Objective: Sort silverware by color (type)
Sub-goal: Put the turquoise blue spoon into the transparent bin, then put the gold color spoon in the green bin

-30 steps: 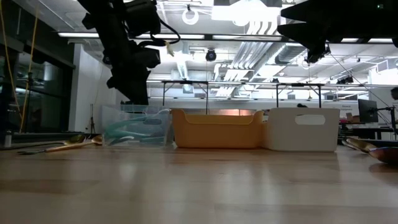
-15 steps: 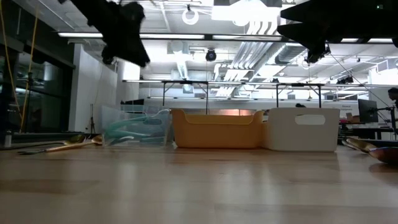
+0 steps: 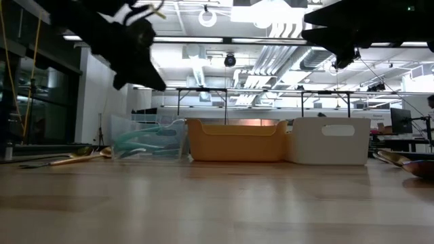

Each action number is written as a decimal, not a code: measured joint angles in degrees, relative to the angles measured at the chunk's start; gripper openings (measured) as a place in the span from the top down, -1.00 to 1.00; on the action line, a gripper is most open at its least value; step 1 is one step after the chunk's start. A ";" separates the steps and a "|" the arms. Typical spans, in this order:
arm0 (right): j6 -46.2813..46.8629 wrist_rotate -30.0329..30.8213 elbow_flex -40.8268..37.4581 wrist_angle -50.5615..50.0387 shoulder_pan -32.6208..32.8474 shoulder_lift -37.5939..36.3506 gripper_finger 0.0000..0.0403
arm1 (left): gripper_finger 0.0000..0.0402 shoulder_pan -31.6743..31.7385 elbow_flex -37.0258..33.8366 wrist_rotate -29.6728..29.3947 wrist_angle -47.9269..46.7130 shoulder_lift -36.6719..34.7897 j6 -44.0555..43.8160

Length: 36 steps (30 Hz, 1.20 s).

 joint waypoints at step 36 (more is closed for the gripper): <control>3.77 -0.15 0.00 -2.06 -2.08 -0.02 0.12 | 1.00 9.31 17.90 -6.26 -16.98 23.59 7.69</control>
